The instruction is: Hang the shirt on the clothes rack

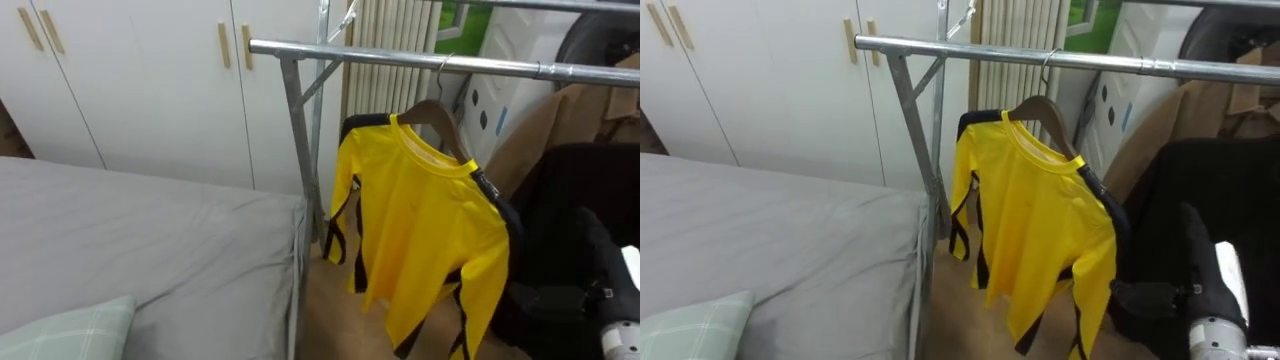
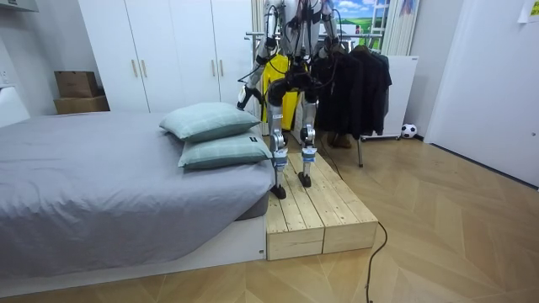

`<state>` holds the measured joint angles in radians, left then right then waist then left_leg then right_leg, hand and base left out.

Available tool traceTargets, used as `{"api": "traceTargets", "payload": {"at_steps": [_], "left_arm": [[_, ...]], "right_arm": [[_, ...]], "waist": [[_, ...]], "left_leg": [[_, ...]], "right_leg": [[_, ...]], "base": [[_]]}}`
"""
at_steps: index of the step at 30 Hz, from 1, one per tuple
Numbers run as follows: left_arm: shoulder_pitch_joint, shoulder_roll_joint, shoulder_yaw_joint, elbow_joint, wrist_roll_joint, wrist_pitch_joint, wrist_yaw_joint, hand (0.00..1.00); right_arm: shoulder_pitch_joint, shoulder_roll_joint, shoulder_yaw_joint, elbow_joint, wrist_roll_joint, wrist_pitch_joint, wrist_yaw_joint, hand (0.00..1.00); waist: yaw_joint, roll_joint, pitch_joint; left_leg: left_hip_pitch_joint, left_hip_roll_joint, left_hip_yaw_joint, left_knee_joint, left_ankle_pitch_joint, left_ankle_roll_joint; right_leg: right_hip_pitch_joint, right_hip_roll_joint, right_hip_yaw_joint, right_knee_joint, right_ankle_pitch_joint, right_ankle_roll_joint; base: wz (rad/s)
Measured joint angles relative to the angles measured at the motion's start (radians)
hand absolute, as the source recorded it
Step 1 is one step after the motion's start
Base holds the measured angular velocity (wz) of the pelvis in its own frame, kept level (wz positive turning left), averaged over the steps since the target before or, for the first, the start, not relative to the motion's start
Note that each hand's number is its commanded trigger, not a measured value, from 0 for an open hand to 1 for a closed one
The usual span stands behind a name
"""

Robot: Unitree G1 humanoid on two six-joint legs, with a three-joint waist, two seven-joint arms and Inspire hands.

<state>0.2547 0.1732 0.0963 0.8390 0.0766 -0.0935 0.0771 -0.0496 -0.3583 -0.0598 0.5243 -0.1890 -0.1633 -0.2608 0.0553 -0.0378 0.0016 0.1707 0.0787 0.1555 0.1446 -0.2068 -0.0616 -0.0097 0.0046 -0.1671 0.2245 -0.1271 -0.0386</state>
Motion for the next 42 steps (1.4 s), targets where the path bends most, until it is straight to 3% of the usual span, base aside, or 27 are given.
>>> {"api": "traceTargets", "payload": {"at_steps": [6, 16, 25, 35, 42], "left_arm": [[-0.003, 0.001, 0.000, 0.000, -0.002, 0.000, -0.003, 0.00], [-0.019, 0.001, -0.004, 0.100, -0.005, -0.024, -0.005, 0.00], [-0.020, -0.007, -0.004, 0.102, 0.002, -0.025, -0.005, 0.00], [-0.016, -0.034, -0.005, 0.114, -0.001, -0.038, -0.012, 0.00], [-0.030, -0.036, -0.003, 0.217, -0.008, -0.035, -0.029, 0.00]], "right_arm": [[0.109, 0.018, 0.024, -0.003, -0.133, -0.022, 0.022, 0.00], [0.203, 0.077, 0.070, 0.138, -0.101, -0.023, 0.076, 0.00], [0.213, 0.148, 0.098, 0.289, -0.071, -0.021, 0.168, 0.00], [0.224, 0.194, 0.096, 0.439, 0.015, -0.014, 0.246, 0.00], [0.226, 0.212, 0.093, 0.529, 0.124, -0.006, 0.267, 0.00]], "waist": [[0.003, -0.011, 0.0003], [0.004, -0.008, 0.0004], [-0.003, 0.025, -0.0024], [-0.006, 0.025, -0.0017], [-0.026, 0.028, -0.0014]], "left_leg": [[0.007, 0.000, -0.002, -0.011, -0.002, 0.003], [0.005, 0.001, 0.011, -0.015, -0.009, 0.005], [0.001, -0.001, 0.009, -0.009, -0.009, 0.005], [0.005, -0.001, 0.008, -0.010, -0.009, 0.005], [0.007, 0.000, 0.009, -0.015, -0.014, 0.009]], "right_leg": [[0.015, 0.001, -0.004, -0.003, 0.004, -0.001], [0.016, 0.002, -0.003, -0.017, 0.008, 0.006], [0.028, -0.001, -0.009, -0.039, 0.010, 0.011], [0.028, 0.000, -0.009, -0.038, 0.007, 0.012], [0.028, 0.003, -0.006, -0.037, 0.007, 0.012]], "base": [[0.01], [-0.03], [0.00], [0.01], [0.00]]}}
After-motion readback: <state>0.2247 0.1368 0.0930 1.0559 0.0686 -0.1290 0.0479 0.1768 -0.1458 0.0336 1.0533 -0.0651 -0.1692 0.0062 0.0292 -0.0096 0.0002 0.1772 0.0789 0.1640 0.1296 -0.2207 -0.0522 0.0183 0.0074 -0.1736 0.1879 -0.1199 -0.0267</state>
